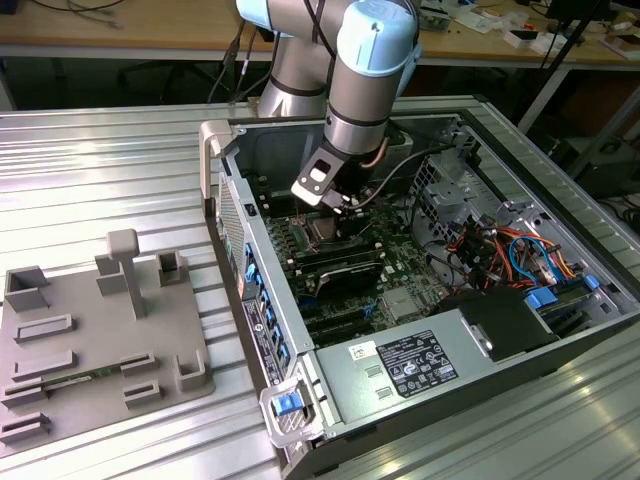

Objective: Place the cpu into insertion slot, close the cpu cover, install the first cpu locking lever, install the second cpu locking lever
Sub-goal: 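Place the cpu into insertion slot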

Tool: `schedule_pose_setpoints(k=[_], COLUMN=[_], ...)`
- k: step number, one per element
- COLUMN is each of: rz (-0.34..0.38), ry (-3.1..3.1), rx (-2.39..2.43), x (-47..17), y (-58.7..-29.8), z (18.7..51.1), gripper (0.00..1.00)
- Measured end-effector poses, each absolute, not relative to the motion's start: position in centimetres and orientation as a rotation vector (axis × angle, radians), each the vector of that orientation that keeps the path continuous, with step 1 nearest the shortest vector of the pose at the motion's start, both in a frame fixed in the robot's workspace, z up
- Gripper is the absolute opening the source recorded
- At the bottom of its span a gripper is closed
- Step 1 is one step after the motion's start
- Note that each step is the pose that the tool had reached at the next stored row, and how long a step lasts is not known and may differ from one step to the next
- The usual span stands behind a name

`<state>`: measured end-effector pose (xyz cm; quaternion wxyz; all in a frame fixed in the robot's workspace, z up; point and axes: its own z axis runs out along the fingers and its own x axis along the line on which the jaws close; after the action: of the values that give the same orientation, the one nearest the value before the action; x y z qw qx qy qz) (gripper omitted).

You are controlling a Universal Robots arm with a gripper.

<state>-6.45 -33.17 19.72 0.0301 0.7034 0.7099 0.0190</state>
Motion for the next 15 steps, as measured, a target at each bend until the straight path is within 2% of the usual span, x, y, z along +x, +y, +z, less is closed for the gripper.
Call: schedule_pose_setpoints(k=[9,11,12,15], rz=[0.059,0.060,0.059,0.058], ry=[2.190,2.190,2.190,2.179], rx=[2.167,2.167,2.167,2.178], x=[-6.31,-6.30,-6.31,-6.31], y=[-33.16,-33.16,-33.16,-33.16], z=[19.69,19.68,19.69,19.69], gripper=[0.56,0.57,0.63,0.63])
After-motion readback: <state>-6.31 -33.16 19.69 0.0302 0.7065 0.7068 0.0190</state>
